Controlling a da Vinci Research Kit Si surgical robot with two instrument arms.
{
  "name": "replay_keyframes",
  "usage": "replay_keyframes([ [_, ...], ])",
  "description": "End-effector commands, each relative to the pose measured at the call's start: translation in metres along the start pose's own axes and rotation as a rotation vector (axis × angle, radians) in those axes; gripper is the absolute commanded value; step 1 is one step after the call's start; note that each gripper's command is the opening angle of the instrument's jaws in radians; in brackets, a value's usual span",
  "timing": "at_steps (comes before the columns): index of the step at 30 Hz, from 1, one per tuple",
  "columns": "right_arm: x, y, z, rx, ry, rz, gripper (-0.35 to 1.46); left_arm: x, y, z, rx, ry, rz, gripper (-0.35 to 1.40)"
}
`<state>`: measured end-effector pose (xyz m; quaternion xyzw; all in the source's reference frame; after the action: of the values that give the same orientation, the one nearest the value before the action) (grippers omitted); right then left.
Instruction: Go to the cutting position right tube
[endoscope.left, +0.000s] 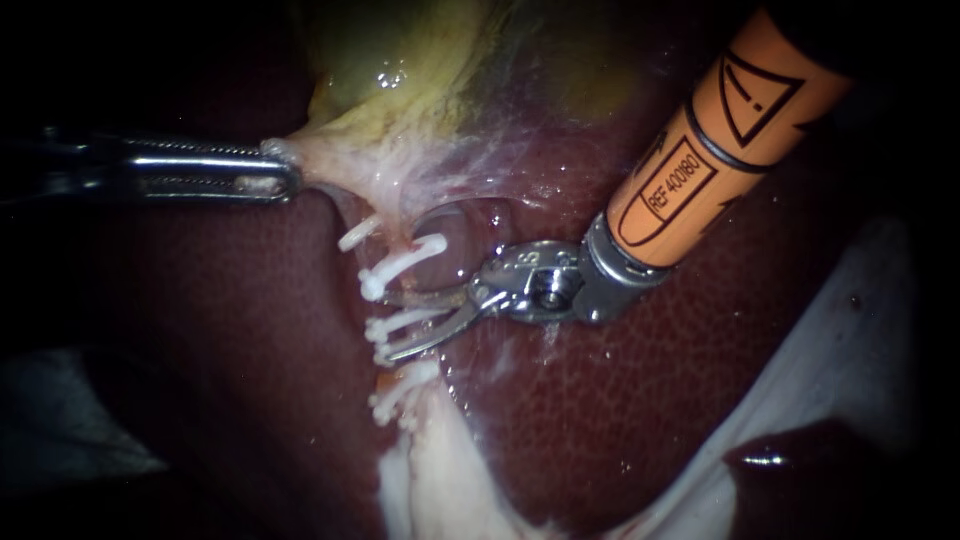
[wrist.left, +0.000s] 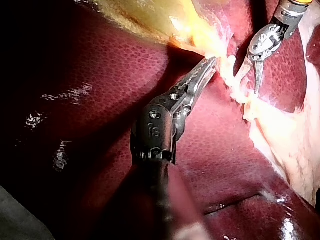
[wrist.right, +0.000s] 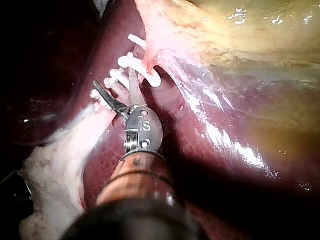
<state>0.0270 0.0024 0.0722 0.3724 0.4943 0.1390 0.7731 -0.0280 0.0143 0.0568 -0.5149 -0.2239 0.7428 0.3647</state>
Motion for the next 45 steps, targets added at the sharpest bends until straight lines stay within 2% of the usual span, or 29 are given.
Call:
replay_keyframes([
  [1, 0.0001, -0.0001, -0.0001, 0.001, 0.0, 0.0, 1.29, 0.0, 0.0, 0.0, 0.0, 0.0, 0.001, -0.35],
  [5, 0.0003, -0.0009, -0.0002, 0.005, -0.001, -0.001, 1.32, 0.0, -0.0001, 0.0, -0.001, 0.0, 0.001, -0.35],
  [14, 0.0021, -0.0046, -0.0021, 0.032, -0.001, -0.005, 1.34, -0.0001, -0.0002, -0.0003, -0.002, -0.001, 0.001, -0.35],
  [20, 0.0016, -0.0056, -0.0048, 0.04, -0.001, -0.005, 1.34, -0.0002, -0.0002, -0.0005, -0.001, 0.0, 0.002, -0.35],
  [24, 0.0012, -0.0053, -0.0068, 0.027, 0.004, -0.002, 1.34, -0.0002, -0.0002, -0.0006, -0.001, -0.001, 0.002, -0.35],
  [29, 0.0008, -0.0039, -0.0079, 0.013, 0.008, 0.004, 1.3, -0.0002, -0.0002, -0.0006, -0.001, -0.001, 0.002, -0.35],
  [35, 0.0004, -0.002, -0.0067, 0.001, 0.009, 0.003, 1.3, -0.0001, -0.0001, -0.0006, 0.0, 0.0, 0.001, -0.35],
  [45, 0.0001, -0.0008, -0.0037, 0.007, 0.003, -0.001, 1.32, -0.0001, -0.0001, -0.0005, 0.0, 0.0, 0.001, -0.35],
])
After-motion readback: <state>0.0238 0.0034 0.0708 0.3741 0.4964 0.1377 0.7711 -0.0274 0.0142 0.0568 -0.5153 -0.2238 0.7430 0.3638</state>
